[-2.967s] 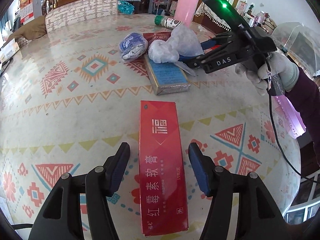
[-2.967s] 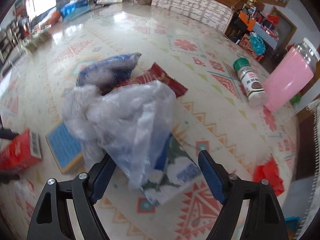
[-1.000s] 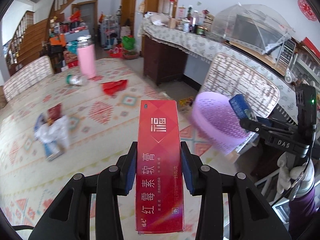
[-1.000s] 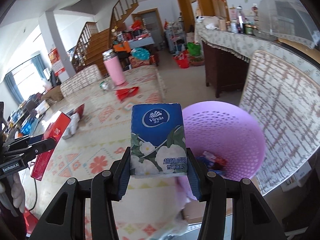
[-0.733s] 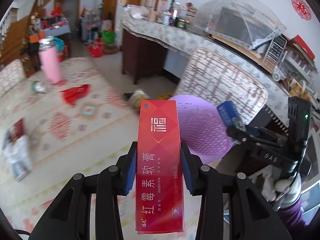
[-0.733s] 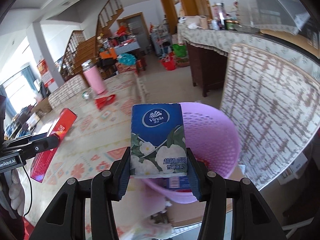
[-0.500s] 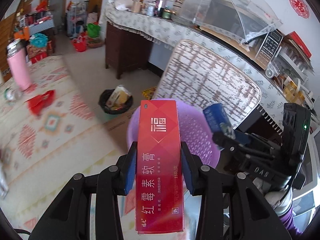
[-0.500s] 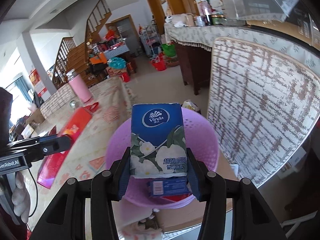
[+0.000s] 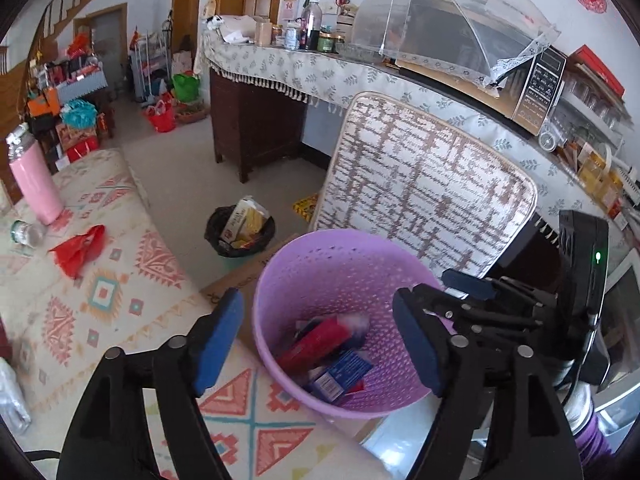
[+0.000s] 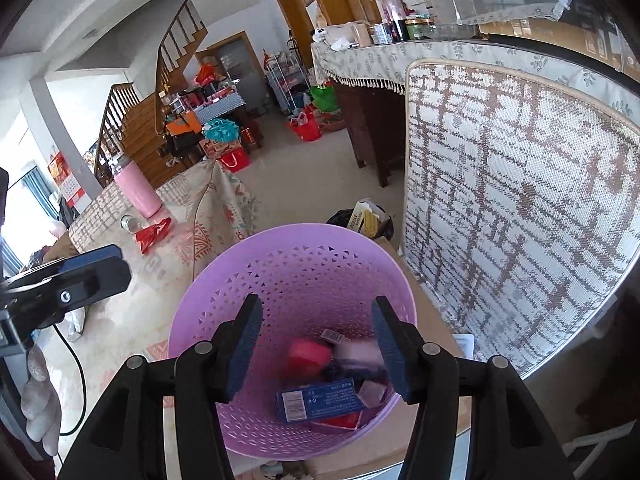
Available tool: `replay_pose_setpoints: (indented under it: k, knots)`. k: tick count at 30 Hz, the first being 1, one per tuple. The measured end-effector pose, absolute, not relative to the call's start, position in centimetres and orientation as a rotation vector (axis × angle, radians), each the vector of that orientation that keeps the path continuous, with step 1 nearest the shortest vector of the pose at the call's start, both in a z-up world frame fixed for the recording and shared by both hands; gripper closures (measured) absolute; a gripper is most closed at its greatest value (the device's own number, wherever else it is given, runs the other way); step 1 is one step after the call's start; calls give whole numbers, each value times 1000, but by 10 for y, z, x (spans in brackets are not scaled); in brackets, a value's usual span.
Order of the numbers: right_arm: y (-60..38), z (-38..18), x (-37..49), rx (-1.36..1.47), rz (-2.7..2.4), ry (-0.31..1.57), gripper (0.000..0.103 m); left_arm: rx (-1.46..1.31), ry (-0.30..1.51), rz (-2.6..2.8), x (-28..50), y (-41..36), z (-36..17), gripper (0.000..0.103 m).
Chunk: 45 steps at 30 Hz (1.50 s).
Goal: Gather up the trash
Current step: 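Carry both boxes over the purple basket and open both tools to drop them, then swing both open tools back over the table toward the bags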
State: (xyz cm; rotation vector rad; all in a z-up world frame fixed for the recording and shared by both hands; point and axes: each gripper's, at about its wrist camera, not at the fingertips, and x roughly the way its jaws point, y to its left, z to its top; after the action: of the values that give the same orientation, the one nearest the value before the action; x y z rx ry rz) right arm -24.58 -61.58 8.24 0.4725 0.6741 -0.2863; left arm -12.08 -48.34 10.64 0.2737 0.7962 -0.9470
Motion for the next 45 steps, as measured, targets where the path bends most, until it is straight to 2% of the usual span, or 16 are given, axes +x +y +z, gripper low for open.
replay_pose_setpoints:
  k: [10, 14, 22, 28, 32, 45]
  knots:
    - [-589, 92, -247, 456, -263, 677, 38, 319, 758, -840, -145, -420, 107, 24]
    - [-565, 97, -245, 428, -233, 685, 37, 329, 733, -719, -149, -373, 106, 24]
    - [-503, 105, -236, 372, -143, 688, 31, 220, 813, -521, -126, -245, 86, 24]
    - [-458, 98, -215, 339, -59, 737, 31, 129, 834, -327, -86, -144, 74, 24]
    - [-431, 94, -197, 321, -4, 761, 30, 68, 860, -268, -53, -107, 68, 24]
    - [-372, 79, -143, 290, 112, 831, 29, -96, 925, -212, 85, -75, 59, 24]
